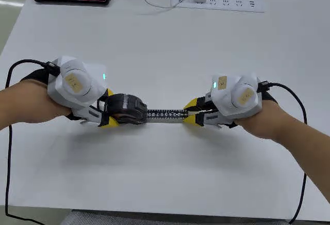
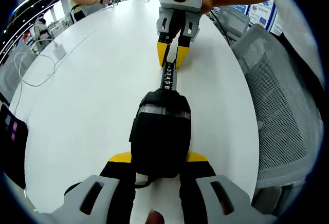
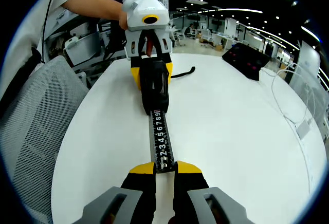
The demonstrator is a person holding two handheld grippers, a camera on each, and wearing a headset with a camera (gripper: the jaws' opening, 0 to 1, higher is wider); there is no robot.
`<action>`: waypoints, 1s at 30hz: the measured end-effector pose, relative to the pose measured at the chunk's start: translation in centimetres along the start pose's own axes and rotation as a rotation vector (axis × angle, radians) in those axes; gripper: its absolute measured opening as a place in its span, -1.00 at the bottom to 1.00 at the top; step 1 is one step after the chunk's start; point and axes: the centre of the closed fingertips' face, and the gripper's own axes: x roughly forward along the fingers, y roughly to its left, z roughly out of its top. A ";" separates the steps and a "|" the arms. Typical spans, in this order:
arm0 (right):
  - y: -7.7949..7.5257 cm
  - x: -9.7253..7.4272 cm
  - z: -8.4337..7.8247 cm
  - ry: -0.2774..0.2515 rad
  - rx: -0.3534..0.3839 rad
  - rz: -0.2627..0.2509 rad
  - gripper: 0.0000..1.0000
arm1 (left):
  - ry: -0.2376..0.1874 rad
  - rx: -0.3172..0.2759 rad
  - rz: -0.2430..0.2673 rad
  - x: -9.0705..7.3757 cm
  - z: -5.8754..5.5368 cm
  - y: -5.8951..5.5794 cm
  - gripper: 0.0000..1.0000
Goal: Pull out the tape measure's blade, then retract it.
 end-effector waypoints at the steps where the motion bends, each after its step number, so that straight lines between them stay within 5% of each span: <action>1: 0.0 -0.1 -0.1 0.002 0.001 0.000 -0.86 | 0.000 0.000 0.000 0.0 0.0 0.0 -0.44; 30: -0.5 -2.3 -2.6 0.048 0.013 -0.026 -0.86 | -0.003 0.003 -0.004 0.1 0.1 0.0 -0.44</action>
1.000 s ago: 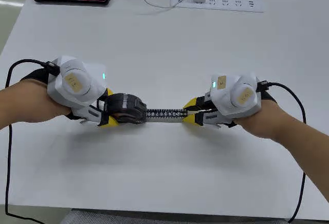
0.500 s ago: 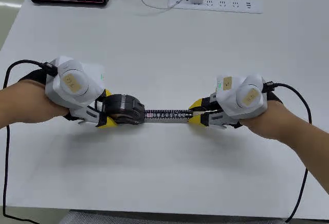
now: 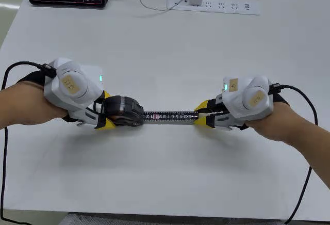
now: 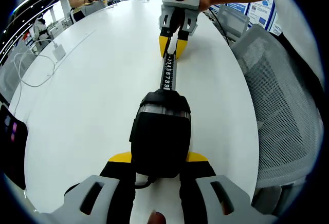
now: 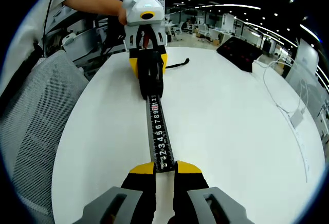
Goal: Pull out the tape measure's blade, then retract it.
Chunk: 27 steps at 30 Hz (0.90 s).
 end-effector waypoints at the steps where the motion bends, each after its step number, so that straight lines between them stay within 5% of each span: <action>1: 0.0 0.0 -0.1 0.001 0.000 -0.001 -0.86 | 0.000 0.000 0.000 0.0 0.0 0.0 -0.44; 27: -0.4 -1.7 -1.7 0.032 0.004 -0.014 -0.86 | 0.003 0.000 -0.002 0.0 0.0 0.0 -0.44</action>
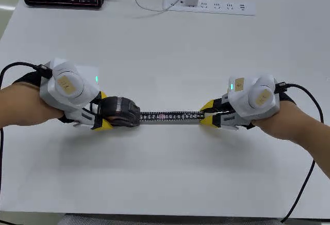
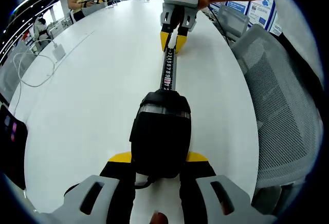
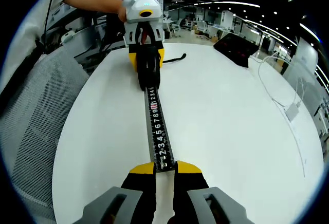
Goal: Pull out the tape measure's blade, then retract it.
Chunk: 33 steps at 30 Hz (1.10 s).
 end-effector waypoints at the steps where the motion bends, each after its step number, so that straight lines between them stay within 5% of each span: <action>1: 0.0 -0.1 -0.1 0.002 0.001 -0.001 -0.86 | 0.000 -0.001 0.000 0.0 0.0 0.0 -0.44; 33: 0.2 -2.3 -2.7 0.037 0.028 -0.029 -0.86 | 0.009 0.019 -0.012 0.0 0.0 0.0 -0.44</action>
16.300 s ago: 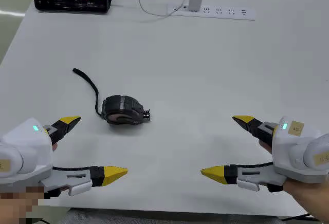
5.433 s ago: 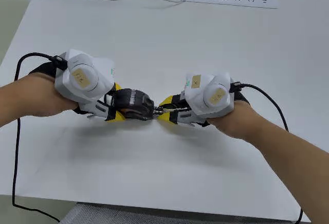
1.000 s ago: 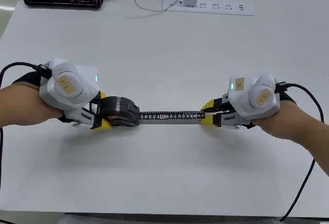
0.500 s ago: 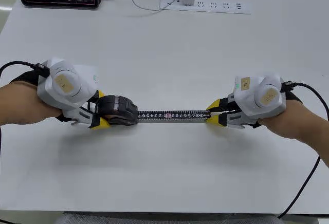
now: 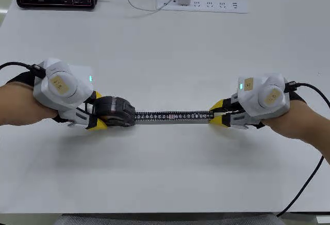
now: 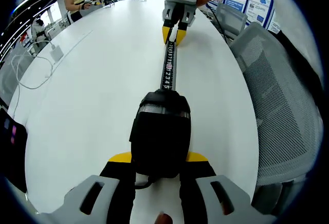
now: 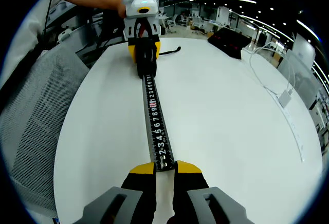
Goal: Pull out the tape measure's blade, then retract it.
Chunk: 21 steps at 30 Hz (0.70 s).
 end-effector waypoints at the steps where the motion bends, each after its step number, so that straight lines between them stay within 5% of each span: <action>1: 0.0 -0.1 -0.1 0.002 0.002 -0.001 -0.86 | 0.000 0.001 -0.001 0.0 0.0 0.0 -0.44; 21: 0.1 -1.6 -1.7 0.029 0.020 -0.014 -0.87 | 0.005 0.020 -0.013 0.0 0.0 0.0 -0.44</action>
